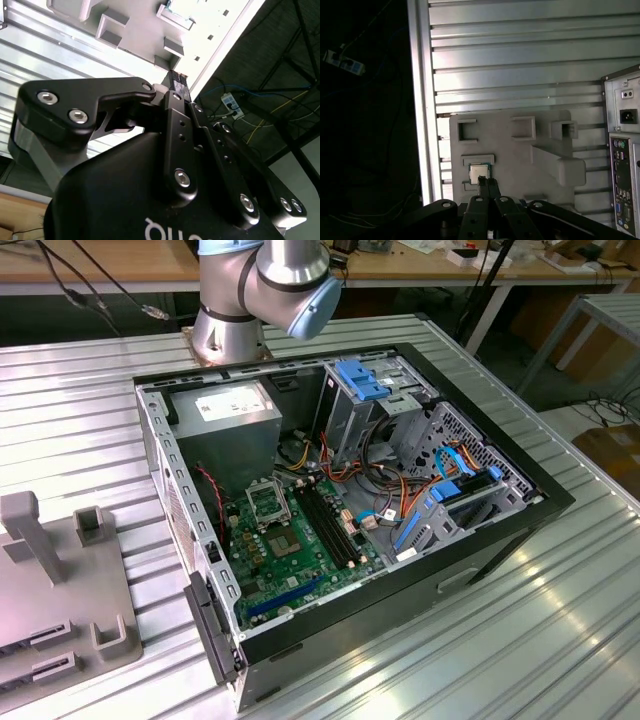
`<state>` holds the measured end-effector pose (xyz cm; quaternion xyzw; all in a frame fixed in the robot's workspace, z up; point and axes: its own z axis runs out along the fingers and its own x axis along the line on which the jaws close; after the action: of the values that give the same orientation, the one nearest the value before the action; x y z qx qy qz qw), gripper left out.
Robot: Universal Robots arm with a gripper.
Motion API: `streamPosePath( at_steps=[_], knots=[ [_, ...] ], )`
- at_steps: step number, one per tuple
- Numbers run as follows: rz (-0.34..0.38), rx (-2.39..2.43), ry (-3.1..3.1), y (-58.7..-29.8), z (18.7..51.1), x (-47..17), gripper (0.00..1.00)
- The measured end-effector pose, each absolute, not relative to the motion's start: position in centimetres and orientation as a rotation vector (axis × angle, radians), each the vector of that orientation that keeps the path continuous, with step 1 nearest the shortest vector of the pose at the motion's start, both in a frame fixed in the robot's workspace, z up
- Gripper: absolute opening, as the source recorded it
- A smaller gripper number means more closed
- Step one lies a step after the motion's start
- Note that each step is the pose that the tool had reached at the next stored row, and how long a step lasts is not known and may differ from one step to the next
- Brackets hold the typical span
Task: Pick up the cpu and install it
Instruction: 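Pick up the cpu and move it towards the insertion slot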
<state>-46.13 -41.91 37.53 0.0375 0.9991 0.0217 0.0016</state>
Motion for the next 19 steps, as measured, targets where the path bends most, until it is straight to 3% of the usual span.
streamPosePath(
  at_steps=[10, 12, 15, 16, 19],
  knots=[
    [0.068, 0.118, 3.135, -41.91, 37.53, -46.14, 0.12],
    [0.068, 0.118, 3.135, -41.91, 37.53, -46.14, 0.20],
    [0.068, 0.118, 3.135, -41.91, 37.53, -46.15, 0.20],
    [0.068, 0.118, 3.135, -41.91, 37.53, -46.15, 0.27],
    [0.068, 0.118, 3.135, -41.91, 37.53, -46.16, 0.33]
  ],
)
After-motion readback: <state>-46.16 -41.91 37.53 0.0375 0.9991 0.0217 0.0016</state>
